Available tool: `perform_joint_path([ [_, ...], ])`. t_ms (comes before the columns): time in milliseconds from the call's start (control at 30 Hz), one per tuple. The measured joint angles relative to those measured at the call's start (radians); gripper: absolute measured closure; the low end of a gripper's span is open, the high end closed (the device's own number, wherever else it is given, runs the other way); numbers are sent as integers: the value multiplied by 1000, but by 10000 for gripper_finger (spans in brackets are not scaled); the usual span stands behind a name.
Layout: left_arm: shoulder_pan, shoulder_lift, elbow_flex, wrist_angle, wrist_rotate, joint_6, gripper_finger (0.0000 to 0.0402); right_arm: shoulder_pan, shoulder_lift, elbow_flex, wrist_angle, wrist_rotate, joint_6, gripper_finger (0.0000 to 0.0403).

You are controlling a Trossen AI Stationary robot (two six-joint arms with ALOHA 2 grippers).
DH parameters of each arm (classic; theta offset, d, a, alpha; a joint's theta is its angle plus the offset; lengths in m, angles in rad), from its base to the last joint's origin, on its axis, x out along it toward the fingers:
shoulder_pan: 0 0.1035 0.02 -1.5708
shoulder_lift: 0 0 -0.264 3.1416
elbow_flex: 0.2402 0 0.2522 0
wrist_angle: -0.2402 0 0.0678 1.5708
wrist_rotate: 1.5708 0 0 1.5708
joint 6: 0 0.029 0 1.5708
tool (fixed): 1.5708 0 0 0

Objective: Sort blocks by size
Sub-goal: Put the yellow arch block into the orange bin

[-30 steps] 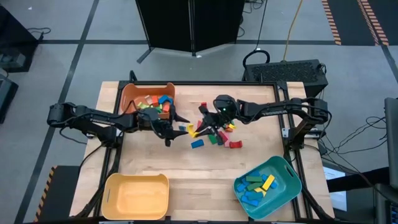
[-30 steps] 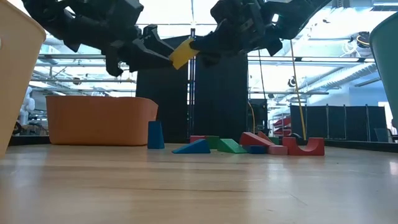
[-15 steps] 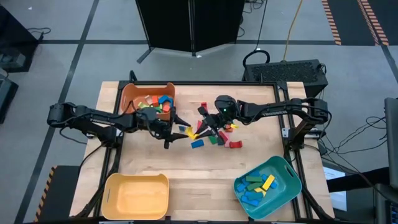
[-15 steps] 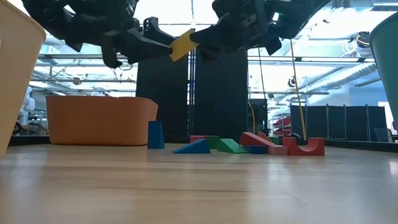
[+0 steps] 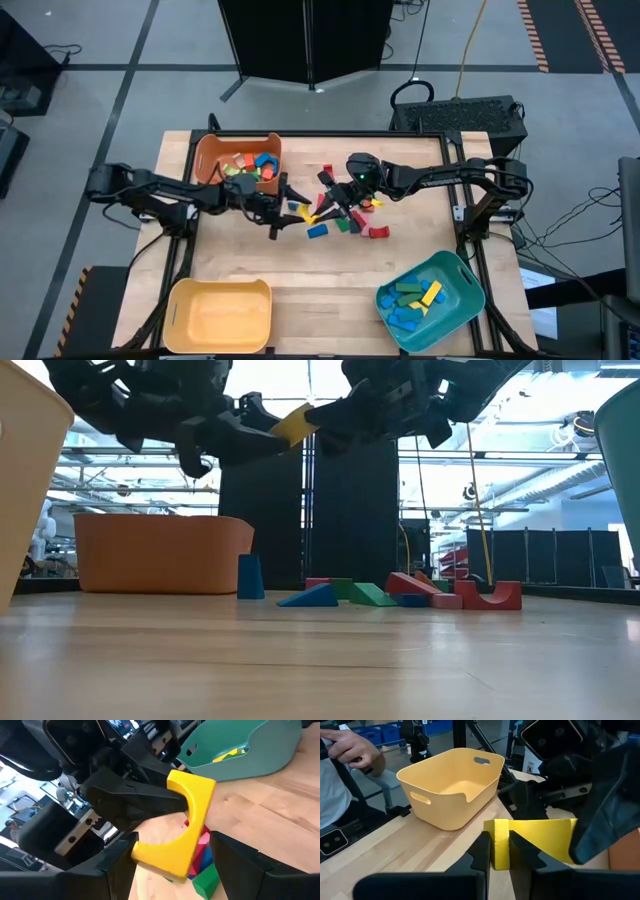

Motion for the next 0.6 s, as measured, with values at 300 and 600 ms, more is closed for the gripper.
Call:
perform_joint_path([
  [300, 0, 17, 0, 37, 0, -12, 180, 3, 0, 0, -14, 0, 5, 369],
  [600, -1, 17, 0, 31, 7, -66, 241, 4, 0, 0, -17, -9, 13, 369],
])
